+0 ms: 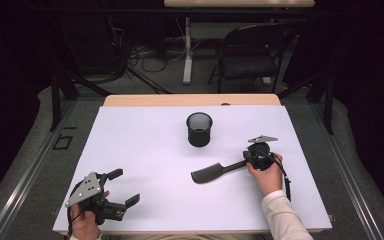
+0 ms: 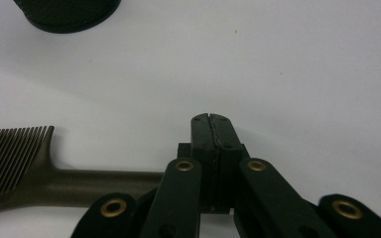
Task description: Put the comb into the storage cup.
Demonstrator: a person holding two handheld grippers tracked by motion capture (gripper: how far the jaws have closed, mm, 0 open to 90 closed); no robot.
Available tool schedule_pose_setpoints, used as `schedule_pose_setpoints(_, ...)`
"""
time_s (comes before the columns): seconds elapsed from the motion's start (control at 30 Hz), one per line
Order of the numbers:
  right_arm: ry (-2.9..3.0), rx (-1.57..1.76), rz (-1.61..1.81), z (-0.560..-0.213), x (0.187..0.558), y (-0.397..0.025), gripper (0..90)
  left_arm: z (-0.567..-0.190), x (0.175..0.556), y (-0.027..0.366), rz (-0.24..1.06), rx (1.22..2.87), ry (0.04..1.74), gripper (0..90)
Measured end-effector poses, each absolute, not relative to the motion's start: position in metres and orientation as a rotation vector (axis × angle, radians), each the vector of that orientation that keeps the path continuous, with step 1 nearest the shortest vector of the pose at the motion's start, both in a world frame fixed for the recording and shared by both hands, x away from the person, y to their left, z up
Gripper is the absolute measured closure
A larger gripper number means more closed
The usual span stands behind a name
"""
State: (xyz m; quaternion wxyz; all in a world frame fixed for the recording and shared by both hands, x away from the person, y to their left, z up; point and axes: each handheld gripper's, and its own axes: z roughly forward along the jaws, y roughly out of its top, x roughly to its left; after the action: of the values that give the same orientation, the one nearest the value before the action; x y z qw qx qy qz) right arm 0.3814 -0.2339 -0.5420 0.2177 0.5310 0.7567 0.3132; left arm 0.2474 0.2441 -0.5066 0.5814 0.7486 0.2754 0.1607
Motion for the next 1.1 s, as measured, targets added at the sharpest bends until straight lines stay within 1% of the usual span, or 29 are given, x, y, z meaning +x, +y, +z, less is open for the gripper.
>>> schedule_pose_setpoints(0.53,2.138,1.485,0.834,-0.545,0.376,-0.235,90.0,-0.507,0.248,0.245,0.378,1.746,0.651,0.4)
schedule_pose_setpoints(1.1,2.162,1.523,0.826,-0.541,0.36,-0.238,90.0,-0.507,0.248,0.246,0.373,1.746,0.653,0.4)
